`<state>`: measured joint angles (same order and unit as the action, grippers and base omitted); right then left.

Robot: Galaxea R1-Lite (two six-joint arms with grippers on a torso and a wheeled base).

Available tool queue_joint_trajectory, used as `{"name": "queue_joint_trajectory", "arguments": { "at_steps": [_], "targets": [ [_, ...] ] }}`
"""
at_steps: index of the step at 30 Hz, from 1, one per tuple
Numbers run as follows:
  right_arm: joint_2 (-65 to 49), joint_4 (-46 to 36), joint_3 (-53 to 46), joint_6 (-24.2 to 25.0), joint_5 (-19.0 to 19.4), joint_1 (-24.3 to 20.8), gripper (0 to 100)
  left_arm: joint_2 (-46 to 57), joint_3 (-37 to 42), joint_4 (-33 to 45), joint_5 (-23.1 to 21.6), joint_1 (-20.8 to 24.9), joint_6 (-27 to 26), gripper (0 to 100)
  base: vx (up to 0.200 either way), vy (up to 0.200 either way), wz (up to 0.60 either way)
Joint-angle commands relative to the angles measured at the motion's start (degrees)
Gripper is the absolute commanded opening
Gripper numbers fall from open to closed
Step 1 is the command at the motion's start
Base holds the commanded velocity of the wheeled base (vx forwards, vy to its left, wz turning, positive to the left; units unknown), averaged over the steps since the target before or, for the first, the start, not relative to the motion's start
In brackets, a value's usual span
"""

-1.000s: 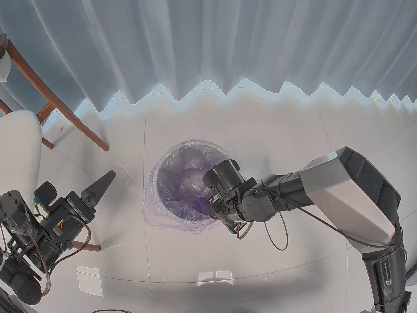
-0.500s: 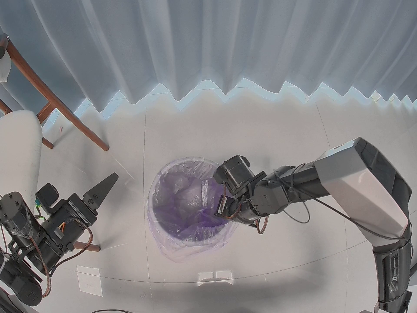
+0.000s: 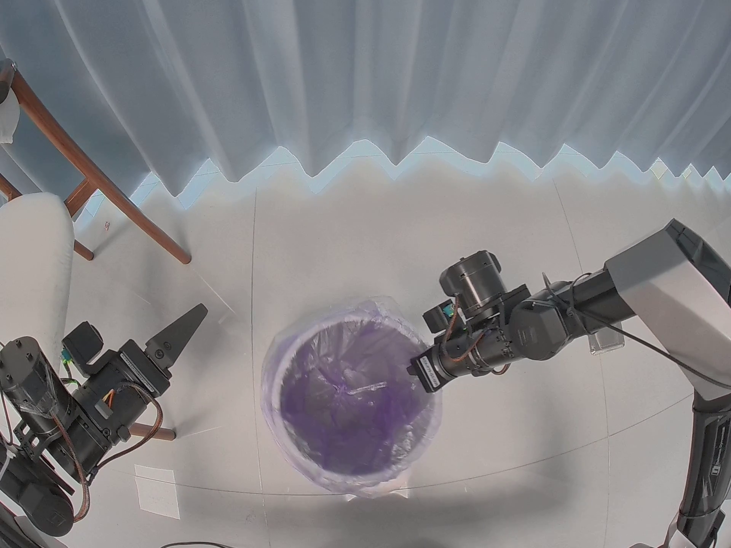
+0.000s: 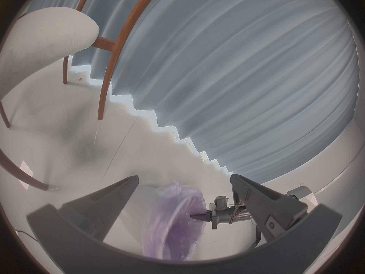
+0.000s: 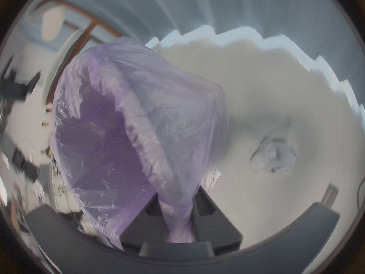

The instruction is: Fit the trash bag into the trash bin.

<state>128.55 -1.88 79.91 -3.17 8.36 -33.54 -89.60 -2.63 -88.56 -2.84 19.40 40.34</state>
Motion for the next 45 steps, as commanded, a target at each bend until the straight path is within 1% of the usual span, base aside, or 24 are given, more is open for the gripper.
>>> {"name": "queue_joint_trajectory", "arguments": {
  "at_steps": [1,2,3,4,5,6,7,9,12,14,17,18,19,21,23,24,25,30,33,38,39,42,45],
  "targets": [
    [-3.04,4.87,-11.27,-25.75,12.29,8.22,0,-0.05,-0.09,-0.03,-0.15,-0.06,0.00,100,0.000,0.000,0.00],
    [-2.69,5.39,-12.41,-30.32,12.99,9.10,0,-0.14,0.00,-0.03,-0.15,-0.06,0.00,100,0.000,0.000,0.00],
    [-2.43,5.66,-13.20,-33.66,13.08,9.72,0,-0.14,0.00,-0.03,-0.15,-0.06,0.00,100,0.000,0.000,0.00],
    [-2.43,5.74,-13.20,-34.10,13.08,9.81,0,-0.14,0.00,-0.03,-0.15,-0.06,0.00,100,0.000,0.000,0.00],
    [-1.55,5.92,-13.55,-38.93,13.08,10.95,0,-0.31,0.08,-0.03,-0.15,-0.06,0.00,100,0.000,0.000,0.00],
    [-1.02,6.01,-13.38,-40.78,12.99,11.21,0,-0.31,0.08,-0.03,-0.15,-0.06,0.00,100,0.000,0.000,0.00],
    [-0.76,6.01,-13.20,-41.57,12.99,11.39,0,-0.40,0.00,-0.03,-0.15,-0.06,0.00,100,0.000,0.000,0.00],
    [-0.41,6.18,-12.41,-41.65,12.12,11.30,0,-0.31,0.00,-0.03,-0.15,0.03,0.00,100,0.000,0.000,0.00],
    [-0.32,6.80,-10.74,-39.63,9.65,10.77,0,-0.40,0.00,-0.03,-0.15,0.03,0.00,100,0.000,0.000,0.00],
    [-0.32,7.24,-9.25,-37.17,9.04,10.16,0,-0.40,0.00,-0.03,-0.15,0.03,0.00,100,0.000,0.000,0.00],
    [-0.32,7.24,-6.52,-30.32,7.81,8.49,0,-0.49,0.00,-0.03,-0.06,0.47,0.00,100,0.000,0.000,0.00],
    [-0.32,7.24,-6.52,-30.32,7.81,8.49,0,-0.49,0.00,-0.03,-0.06,0.47,0.00,100,0.000,0.000,0.00],
    [-0.49,7.24,-5.47,-24.69,6.67,6.99,0,-0.49,0.08,-0.03,-0.06,0.73,0.00,100,0.000,0.000,0.00],
    [-0.49,7.33,-4.41,-19.86,6.40,5.59,0,-0.57,0.08,-0.03,-0.06,1.08,0.00,100,0.000,0.000,0.00],
    [-0.58,7.33,-4.24,-19.33,6.31,5.41,0,-0.57,0.08,-0.03,-0.06,1.08,0.00,100,0.000,0.000,0.00],
    [-0.41,7.33,-3.09,-15.90,5.70,4.36,0,-0.75,0.00,-0.03,-0.06,1.17,0.00,100,0.000,0.000,0.00],
    [-0.23,7.33,-2.30,-14.67,5.44,4.18,0,-0.75,0.00,-0.03,-0.06,1.17,0.00,100,0.000,0.000,0.00],
    [1.53,7.85,-0.19,-12.47,5.44,4.36,0,-0.75,0.00,-0.03,-0.06,1.26,0.00,100,0.000,0.000,0.00],
    [2.32,11.28,0.51,-9.14,5.44,4.44,0,-0.75,0.08,-0.03,-0.06,1.26,0.00,100,0.000,0.000,0.00],
    [4.60,16.03,0.95,-6.23,4.73,4.27,0,-0.84,0.00,-0.03,-0.06,1.79,0.00,100,0.000,0.000,0.00],
    [4.69,16.12,0.95,-5.97,4.73,4.27,0,-0.84,0.00,-0.03,-0.06,1.87,0.00,100,0.000,0.000,0.00],
    [5.22,16.47,0.95,-3.07,4.73,4.18,0,-0.84,0.08,-0.03,-0.06,2.40,-0.08,100,0.000,0.000,0.00],
    [5.31,16.29,0.77,-1.66,4.56,4.18,0,-0.84,0.08,-0.03,-0.06,2.31,-0.08,100,0.000,0.000,0.00]
  ]
}}
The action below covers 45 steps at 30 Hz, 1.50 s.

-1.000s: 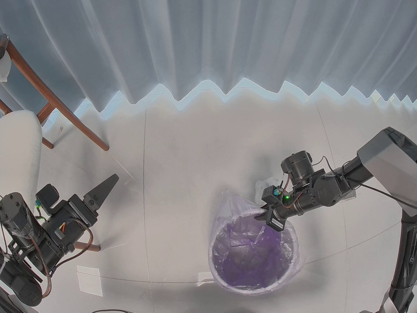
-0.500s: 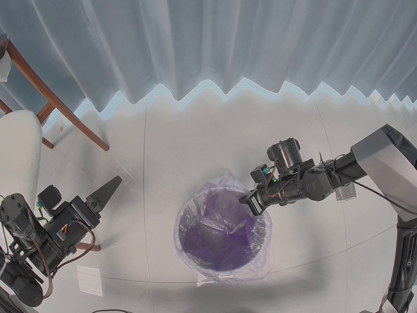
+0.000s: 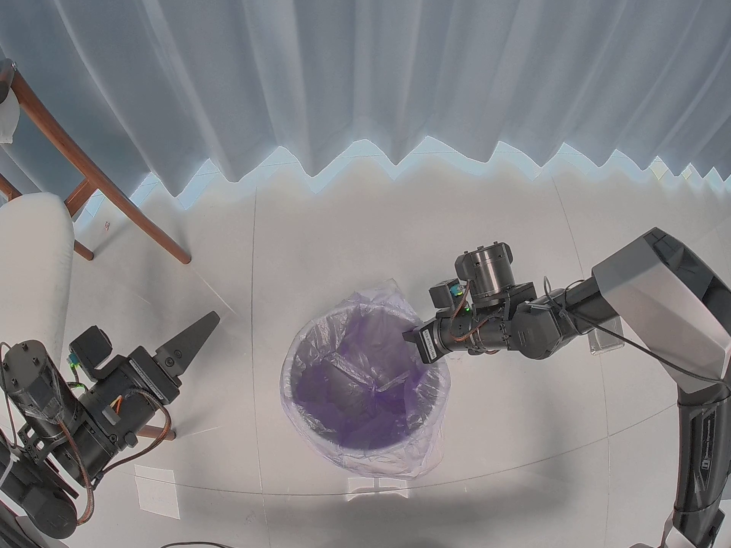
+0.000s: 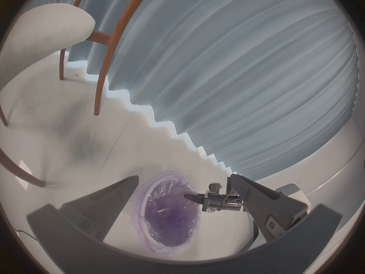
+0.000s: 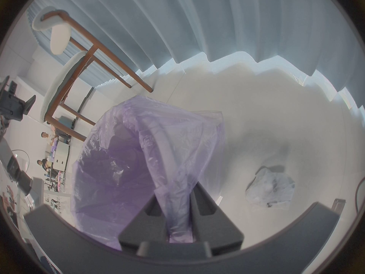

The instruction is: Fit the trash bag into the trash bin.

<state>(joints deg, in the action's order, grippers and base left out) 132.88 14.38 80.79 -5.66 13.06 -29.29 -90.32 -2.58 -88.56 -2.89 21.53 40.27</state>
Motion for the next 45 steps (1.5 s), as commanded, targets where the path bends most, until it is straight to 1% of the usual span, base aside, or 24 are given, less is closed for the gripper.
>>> {"name": "queue_joint_trajectory", "arguments": {
  "at_steps": [1,7,10,11,12,13,14,15,16,18,19,20,21,22,24,26,29,31,34,37,38,40,42,45],
  "targets": [
    [1.16,0.20,-0.10,1.09,-0.14,-0.06,100,-0.12,0.12,-0.03,0.08,0.27,-0.01,100,0.000,0.000,0.00],
    [1.51,1.44,-0.37,2.58,-0.22,-0.06,100,-0.12,-0.05,-0.03,0.08,0.18,-0.01,100,0.000,0.000,0.00],
    [-0.78,4.34,-0.19,9.52,-1.02,-0.06,100,-0.03,0.04,0.06,0.08,0.18,-0.10,100,0.000,0.000,0.00],
    [-1.22,4.34,-0.37,10.67,-1.02,-0.06,100,-0.03,0.04,0.06,0.08,0.18,-0.19,100,0.000,0.000,0.00],
    [-2.54,4.42,-0.63,15.24,-1.19,0.03,100,-0.21,0.04,0.06,0.16,-0.08,-0.71,100,0.000,0.000,0.00],
    [-2.54,4.42,-0.63,15.24,-1.19,0.03,100,-0.21,0.04,0.06,0.16,-0.08,-0.71,100,0.000,0.000,0.00],
    [-3.94,4.51,-1.25,21.56,-1.72,0.38,100,-1.00,0.12,0.15,0.87,-0.26,-1.86,100,0.000,0.000,0.00],
    [-4.82,4.60,-1.69,25.34,-2.33,0.73,100,-2.05,0.12,0.15,1.31,-0.26,-2.65,100,0.000,0.000,0.00],
    [-5.35,4.51,-1.86,27.63,-2.60,1.08,100,-2.76,0.12,0.06,1.66,-0.17,-3.18,100,0.000,0.000,0.00],
    [-7.19,4.42,-3.09,36.51,-3.83,2.05,100,-6.01,0.39,0.06,2.89,0.36,-5.55,100,0.000,0.000,0.00],
    [-7.90,4.51,-3.88,39.41,-4.44,2.31,100,-7.15,0.83,0.06,3.24,0.44,-6.43,100,0.000,0.000,0.00],
    [-7.98,4.51,-4.06,39.93,-4.62,2.40,100,-7.33,0.91,0.06,3.33,0.53,-6.52,100,0.000,0.000,0.00],
    [-9.92,4.60,-6.61,45.56,-6.11,4.07,100,-9.70,2.23,0.06,3.06,1.32,-7.39,100,0.000,0.000,0.00],
    [-10.45,4.60,-7.13,46.44,-6.29,4.42,100,-10.05,2.41,0.06,2.98,1.41,-7.39,100,0.000,0.000,0.00],
    [-14.84,4.69,-13.02,54.00,-6.55,7.06,100,-12.86,2.58,0.06,2.80,2.38,-7.13,100,0.000,0.000,0.00],
    [-18.36,4.78,-17.59,59.01,-6.64,8.64,100,-14.62,2.58,0.06,2.71,2.91,-6.69,100,0.000,0.000,0.00],
    [-23.45,6.36,-25.59,65.25,-7.26,9.78,100,-18.93,2.58,0.06,1.48,2.91,-2.38,100,0.000,0.000,0.00],
    [-25.56,9.08,-29.81,67.09,-7.96,9.78,100,-21.48,2.58,-0.03,0.52,2.91,-0.28,100,0.000,0.000,0.00],
    [-26.79,17.78,-37.11,67.53,-10.33,9.78,100,-27.80,2.58,-0.03,-3.00,2.11,2.01,100,0.000,0.000,0.00],
    [-26.44,25.78,-42.99,67.27,-12.70,9.34,100,-33.61,2.32,-0.29,-6.16,1.50,1.39,100,0.000,0.000,0.00],
    [-26.44,25.78,-42.99,67.27,-12.70,9.34,100,-33.61,2.32,-0.29,-6.16,1.50,1.39,100,0.000,0.000,0.00],
    [-26.53,30.53,-47.21,66.21,-13.06,8.99,100,-34.22,2.14,-0.20,-10.47,1.41,1.13,100,0.000,0.000,0.00],
    [-26.53,32.02,-48.36,65.25,-13.06,8.90,100,-34.57,2.41,-0.03,-12.05,0.97,-0.10,100,0.000,0.000,0.00],
    [-26.35,32.11,-48.71,65.16,-13.06,8.90,100,-36.51,2.41,-0.12,-12.58,-2.46,-3.79,100,0.000,0.000,0.00]
  ]
}}
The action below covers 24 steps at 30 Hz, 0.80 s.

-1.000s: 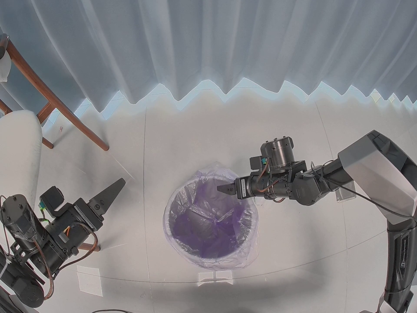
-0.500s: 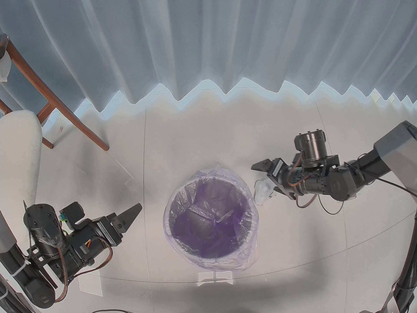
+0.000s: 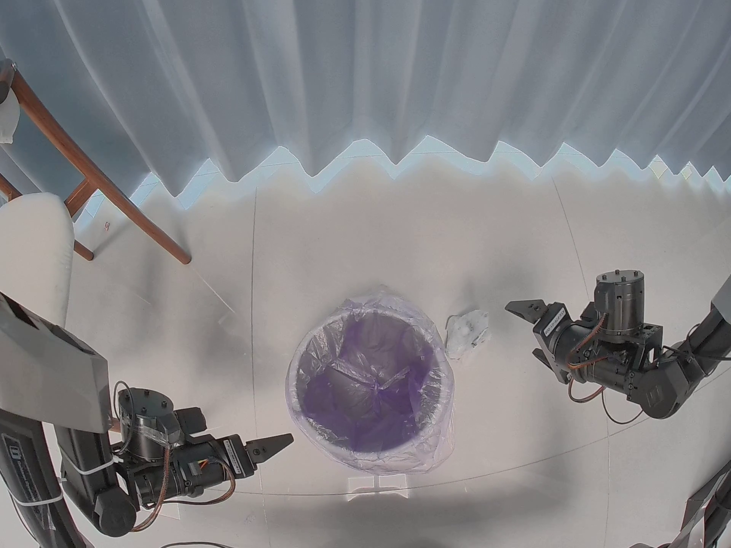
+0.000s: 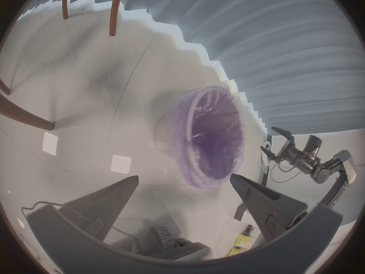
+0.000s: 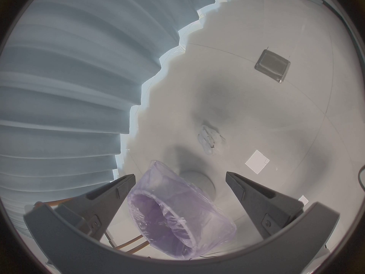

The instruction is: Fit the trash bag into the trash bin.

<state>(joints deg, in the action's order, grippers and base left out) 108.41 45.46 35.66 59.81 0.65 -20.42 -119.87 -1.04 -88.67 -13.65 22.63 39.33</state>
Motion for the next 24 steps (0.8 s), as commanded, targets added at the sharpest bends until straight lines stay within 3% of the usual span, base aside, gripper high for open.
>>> {"name": "queue_joint_trajectory", "arguments": {
  "at_steps": [1,5,24],
  "targets": [
    [-1.80,1.12,-3.49,-0.31,-0.73,-0.06,100,-7.66,0.68,-0.01,-1.99,-4.34,-3.91,100,0.000,0.000,0.00],
    [-1.89,1.12,-3.05,-0.31,-0.73,-0.15,100,-10.65,-0.46,-0.01,-3.84,-5.66,-6.19,100,0.000,0.000,0.00],
    [-1.71,1.12,-3.58,-0.22,-1.88,-1.99,100,-16.71,-12.85,-0.01,-3.13,-6.72,-5.75,100,0.000,0.000,0.00]
  ]
}}
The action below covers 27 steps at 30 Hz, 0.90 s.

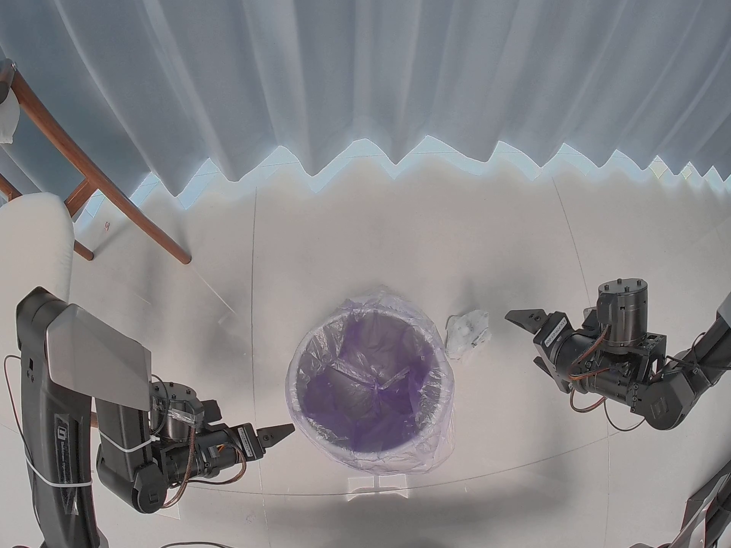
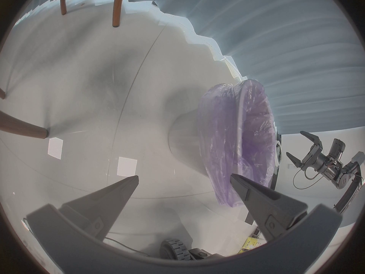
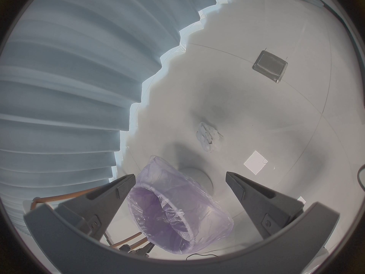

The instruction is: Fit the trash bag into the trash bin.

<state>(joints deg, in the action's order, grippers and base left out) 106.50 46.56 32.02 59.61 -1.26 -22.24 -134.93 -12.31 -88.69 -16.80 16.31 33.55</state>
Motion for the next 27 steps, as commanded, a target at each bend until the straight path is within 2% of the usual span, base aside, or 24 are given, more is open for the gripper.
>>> {"name": "queue_joint_trajectory", "arguments": {
  "at_steps": [1,14,16,21,24,26,27],
  "targets": [
    [0.20,0.03,0.06,-0.02,0.03,-0.18,100,-2.10,-2.01,0.00,0.01,-0.40,0.03,100,0.000,0.000,0.00],
    [0.11,-0.06,-0.12,-0.02,-0.06,-0.35,100,-5.35,-9.84,0.09,0.45,0.30,1.26,100,0.000,0.000,0.00],
    [0.20,-0.06,-0.12,-0.02,-0.50,-0.70,100,-6.49,-11.24,0.09,1.77,0.30,1.34,100,0.000,0.000,0.00],
    [0.20,0.03,-0.91,0.07,-1.12,-1.58,100,-9.65,-14.85,0.09,8.27,0.30,1.26,100,0.000,0.000,0.00],
    [0.38,0.03,-0.91,0.15,-1.12,-1.58,100,-9.74,-14.32,0.09,9.59,0.56,1.26,100,0.000,0.000,0.00],
    [0.82,0.03,-0.91,0.15,-1.12,-1.58,100,-9.57,-12.65,0.09,12.84,0.65,0.90,100,0.000,0.000,0.00],
    [0.82,0.03,-0.91,0.15,-1.12,-1.58,100,-9.57,-12.56,0.09,13.02,0.65,0.90,100,0.000,0.000,0.00]
  ]
}}
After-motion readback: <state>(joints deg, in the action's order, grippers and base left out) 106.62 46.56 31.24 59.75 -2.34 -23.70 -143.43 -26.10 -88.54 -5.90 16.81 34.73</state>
